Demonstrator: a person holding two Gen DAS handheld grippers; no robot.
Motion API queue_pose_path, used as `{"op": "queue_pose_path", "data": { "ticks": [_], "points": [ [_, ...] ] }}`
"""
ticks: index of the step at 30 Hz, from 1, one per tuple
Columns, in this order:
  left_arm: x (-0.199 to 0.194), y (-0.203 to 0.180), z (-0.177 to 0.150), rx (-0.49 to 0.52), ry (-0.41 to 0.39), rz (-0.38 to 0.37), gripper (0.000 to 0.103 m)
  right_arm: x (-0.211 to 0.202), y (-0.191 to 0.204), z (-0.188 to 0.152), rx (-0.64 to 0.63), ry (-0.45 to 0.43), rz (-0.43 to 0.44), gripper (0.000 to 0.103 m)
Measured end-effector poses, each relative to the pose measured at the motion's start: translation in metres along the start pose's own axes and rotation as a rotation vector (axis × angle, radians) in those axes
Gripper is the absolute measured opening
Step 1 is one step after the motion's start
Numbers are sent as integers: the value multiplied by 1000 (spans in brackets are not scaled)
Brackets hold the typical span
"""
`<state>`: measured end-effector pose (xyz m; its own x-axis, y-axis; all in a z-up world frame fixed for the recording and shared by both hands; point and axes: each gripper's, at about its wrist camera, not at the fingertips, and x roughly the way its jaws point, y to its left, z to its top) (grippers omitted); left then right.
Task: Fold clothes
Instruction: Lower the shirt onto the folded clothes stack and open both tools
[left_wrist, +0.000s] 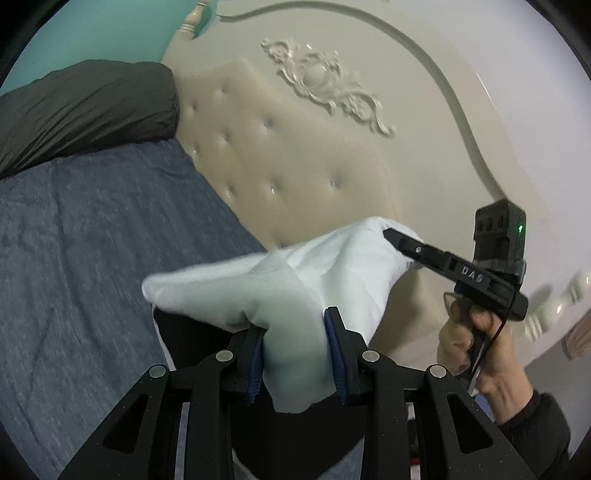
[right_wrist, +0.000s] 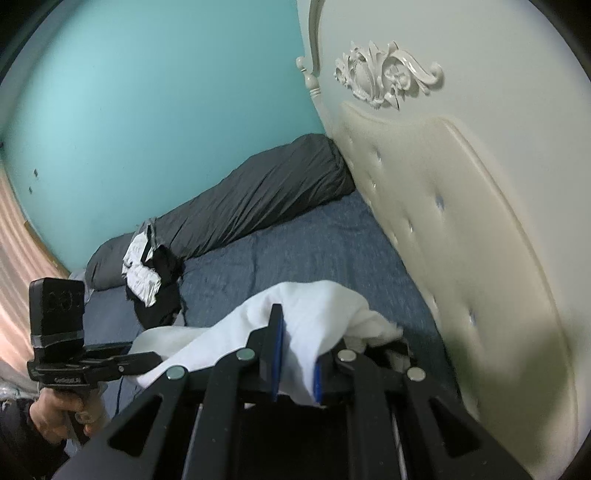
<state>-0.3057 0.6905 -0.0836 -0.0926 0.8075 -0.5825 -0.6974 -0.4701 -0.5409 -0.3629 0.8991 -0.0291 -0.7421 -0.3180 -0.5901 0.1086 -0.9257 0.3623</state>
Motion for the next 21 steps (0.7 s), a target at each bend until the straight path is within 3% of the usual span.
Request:
{"op": "queue_pose_path", "data": {
  "ticks": [14,21],
  "points": [
    [8,-1,-110,-69,105,-16,33,-31,-26,-114,104,138,25,12],
    [11,5,-129,-127,125,-21,33,-37,-34,-137,155,172,42,12]
  ]
}}
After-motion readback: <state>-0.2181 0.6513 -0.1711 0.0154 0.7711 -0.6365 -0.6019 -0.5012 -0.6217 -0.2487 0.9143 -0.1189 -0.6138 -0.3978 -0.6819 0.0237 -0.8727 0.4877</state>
